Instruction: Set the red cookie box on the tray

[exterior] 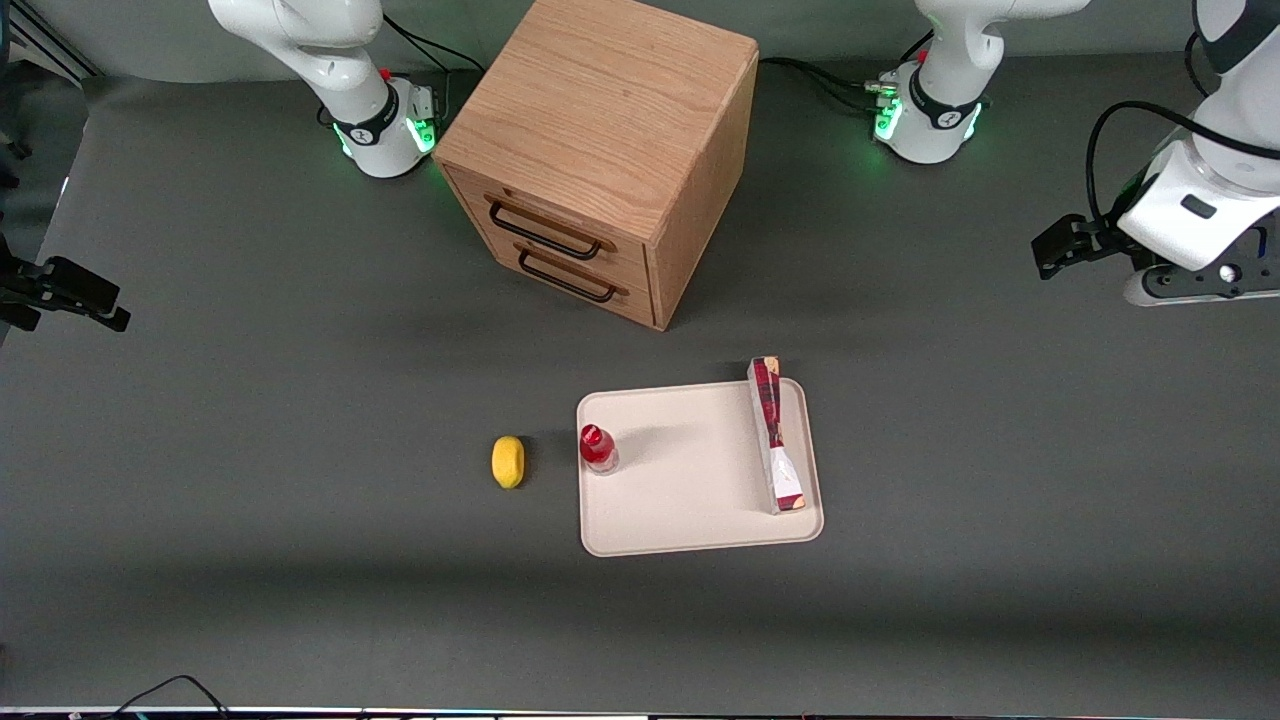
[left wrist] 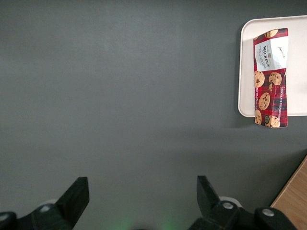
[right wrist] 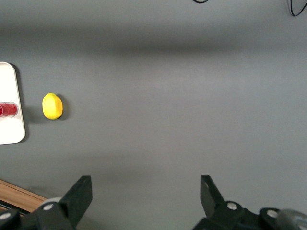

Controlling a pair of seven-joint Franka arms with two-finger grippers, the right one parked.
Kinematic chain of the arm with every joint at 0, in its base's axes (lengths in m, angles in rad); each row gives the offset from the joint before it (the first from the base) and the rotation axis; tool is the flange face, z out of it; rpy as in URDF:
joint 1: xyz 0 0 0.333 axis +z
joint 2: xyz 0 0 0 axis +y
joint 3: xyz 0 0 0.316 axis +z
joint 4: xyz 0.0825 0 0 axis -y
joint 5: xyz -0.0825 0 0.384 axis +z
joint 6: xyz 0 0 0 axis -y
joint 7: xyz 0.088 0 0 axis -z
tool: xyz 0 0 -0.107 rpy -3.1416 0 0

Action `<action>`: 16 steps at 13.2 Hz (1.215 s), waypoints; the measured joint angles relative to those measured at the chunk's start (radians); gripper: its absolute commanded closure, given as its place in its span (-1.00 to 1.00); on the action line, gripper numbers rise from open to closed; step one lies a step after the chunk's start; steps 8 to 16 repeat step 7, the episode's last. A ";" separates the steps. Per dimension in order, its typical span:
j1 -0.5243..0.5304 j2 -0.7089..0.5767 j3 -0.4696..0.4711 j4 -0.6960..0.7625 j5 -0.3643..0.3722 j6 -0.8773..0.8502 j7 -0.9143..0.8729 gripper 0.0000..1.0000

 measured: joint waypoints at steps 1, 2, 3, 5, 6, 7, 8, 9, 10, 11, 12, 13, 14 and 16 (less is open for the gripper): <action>-0.004 -0.006 0.005 -0.022 -0.004 0.027 0.003 -1.00; -0.007 -0.005 0.008 -0.033 -0.006 0.063 0.003 -1.00; -0.009 -0.003 0.011 -0.036 -0.006 0.084 0.003 -1.00; -0.011 0.010 0.015 -0.024 -0.010 0.097 0.003 -1.00; -0.011 0.019 0.015 -0.013 -0.015 0.097 0.004 -1.00; -0.011 0.027 0.016 -0.004 -0.020 0.097 0.004 -1.00; -0.011 0.027 0.016 -0.004 -0.020 0.097 0.004 -1.00; -0.011 0.027 0.016 -0.004 -0.020 0.097 0.004 -1.00; -0.011 0.027 0.016 -0.004 -0.020 0.097 0.004 -1.00; -0.011 0.027 0.016 -0.004 -0.020 0.097 0.004 -1.00; -0.011 0.027 0.016 -0.004 -0.020 0.097 0.004 -1.00; -0.011 0.027 0.016 -0.004 -0.020 0.097 0.004 -1.00; -0.011 0.027 0.016 -0.004 -0.020 0.097 0.004 -1.00; -0.011 0.027 0.016 -0.004 -0.020 0.097 0.004 -1.00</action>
